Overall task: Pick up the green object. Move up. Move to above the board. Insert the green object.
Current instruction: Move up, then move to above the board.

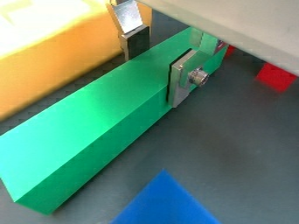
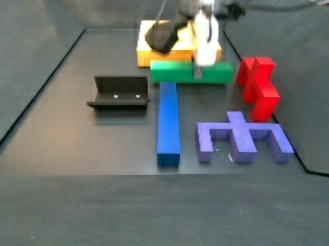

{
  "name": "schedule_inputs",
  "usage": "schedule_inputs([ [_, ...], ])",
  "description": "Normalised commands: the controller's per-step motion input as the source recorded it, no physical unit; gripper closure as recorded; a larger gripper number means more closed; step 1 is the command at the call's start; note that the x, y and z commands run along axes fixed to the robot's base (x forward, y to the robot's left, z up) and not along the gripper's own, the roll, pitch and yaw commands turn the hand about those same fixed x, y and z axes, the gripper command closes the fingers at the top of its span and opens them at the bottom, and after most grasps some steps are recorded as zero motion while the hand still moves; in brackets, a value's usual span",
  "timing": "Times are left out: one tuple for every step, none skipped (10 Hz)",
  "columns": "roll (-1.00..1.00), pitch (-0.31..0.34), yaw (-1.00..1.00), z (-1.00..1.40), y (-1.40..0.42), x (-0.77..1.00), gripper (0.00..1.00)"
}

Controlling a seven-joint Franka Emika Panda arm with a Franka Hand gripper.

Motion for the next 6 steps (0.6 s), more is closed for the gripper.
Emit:
schedule_inputs([
  [-0.02, 0.028, -0.04, 0.6, 0.0, -0.01, 1.0],
  [-0.05, 0.016, -0.02, 0.31, 0.01, 0.01, 1.0],
  [0.0, 0.0, 0.0, 1.4, 0.0, 0.0, 1.0],
  [0.0, 0.021, 0.01, 1.4, 0.0, -0.01, 1.0],
  [-0.04, 0.028, 0.0, 1.4, 0.0, -0.04, 1.0],
  [-0.08, 0.015, 0.0, 1.4, 0.0, -0.01, 1.0],
])
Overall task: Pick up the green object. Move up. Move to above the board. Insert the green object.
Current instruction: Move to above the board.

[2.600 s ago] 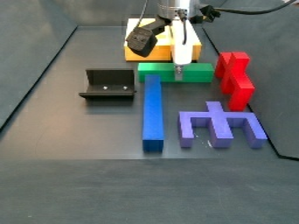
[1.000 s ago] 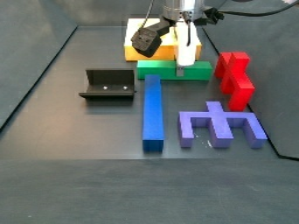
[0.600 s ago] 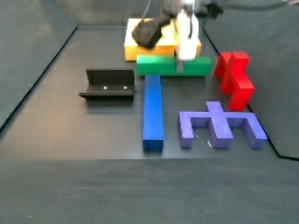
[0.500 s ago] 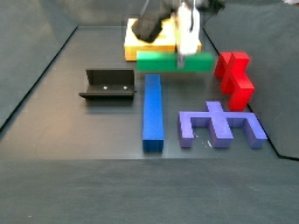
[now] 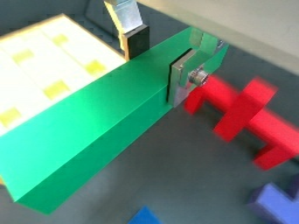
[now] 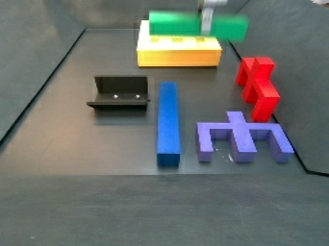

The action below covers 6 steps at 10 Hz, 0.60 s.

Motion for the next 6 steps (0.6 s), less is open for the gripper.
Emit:
schedule_inputs([
  [-0.08, 0.058, 0.0, 1.4, 0.0, 0.01, 1.0],
  [-0.06, 0.074, -0.01, 1.4, 0.0, 0.01, 1.0],
  [-0.06, 0.071, -0.01, 1.4, 0.0, 0.01, 1.0],
  [-0.05, 0.066, -0.01, 0.8, 0.0, 0.02, 1.0],
  [-0.05, 0.07, -0.01, 0.2, 0.01, 0.04, 1.0],
  [-0.01, 0.017, 1.0, 0.31, -1.4, 0.41, 1.0],
])
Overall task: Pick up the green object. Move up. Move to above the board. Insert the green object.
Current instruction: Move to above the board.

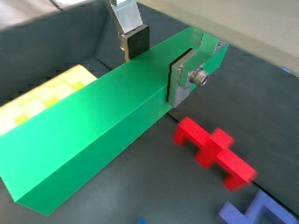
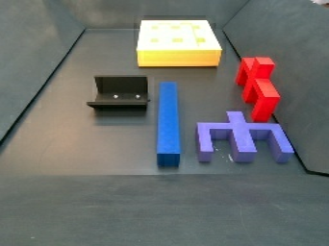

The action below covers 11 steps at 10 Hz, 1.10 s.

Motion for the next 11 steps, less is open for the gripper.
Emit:
schedule_inputs([
  [0.0, 0.017, 1.0, 0.3, -1.4, 0.41, 1.0],
  [0.01, 0.031, 1.0, 0.28, -1.4, 0.44, 1.0],
  [0.01, 0.04, 1.0, 0.3, -1.4, 0.5, 1.0],
  [0.01, 0.051, 1.0, 0.31, -1.4, 0.51, 1.0],
  [0.02, 0.058, 1.0, 0.18, -0.78, 0.3, 1.0],
  [0.02, 0.064, 1.0, 0.08, -0.31, 0.17, 1.0],
  [0.02, 0.064, 1.0, 0.06, -0.21, 0.12, 1.0],
  [0.02, 0.066, 1.0, 0.04, -0.14, 0.06, 1.0],
  [0.03, 0.069, 1.0, 0.04, -0.12, 0.06, 1.0],
  [0.03, 0.082, 1.0, 0.02, -0.06, 0.07, 1.0],
  [0.03, 0.087, 1.0, 0.02, -0.05, 0.07, 1.0],
])
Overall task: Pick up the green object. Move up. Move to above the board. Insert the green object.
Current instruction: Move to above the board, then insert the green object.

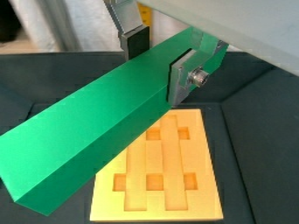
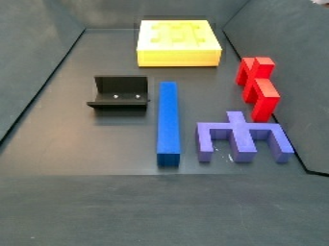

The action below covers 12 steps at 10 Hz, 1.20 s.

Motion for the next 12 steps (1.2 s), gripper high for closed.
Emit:
schedule_inputs([
  [0.04, 0.098, 1.0, 0.01, -0.04, 0.07, 1.0],
  [0.04, 0.108, 1.0, 0.02, -0.04, 0.07, 1.0],
  [0.05, 0.126, 1.0, 0.02, -0.03, 0.07, 1.0],
  [0.05, 0.137, 1.0, 0.02, -0.03, 0.07, 1.0],
  [0.06, 0.165, 1.0, 0.02, -0.03, 0.07, 1.0],
  [0.07, 0.193, 1.0, 0.03, -0.03, 0.07, 1.0],
  [0.1, 0.248, 1.0, 0.03, -0.03, 0.08, 1.0],
  [0.1, 0.25, 0.87, 0.03, -0.04, 0.08, 1.0],
  [0.09, 0.217, 0.51, 0.03, -0.04, 0.09, 1.0],
  [0.09, 0.183, 0.31, 0.03, -0.03, 0.08, 1.0],
  [-0.13, -0.096, 0.05, -0.22, 0.0, -0.04, 1.0],
  [-0.17, -0.099, 0.01, -0.25, 0.0, -0.03, 1.0],
])
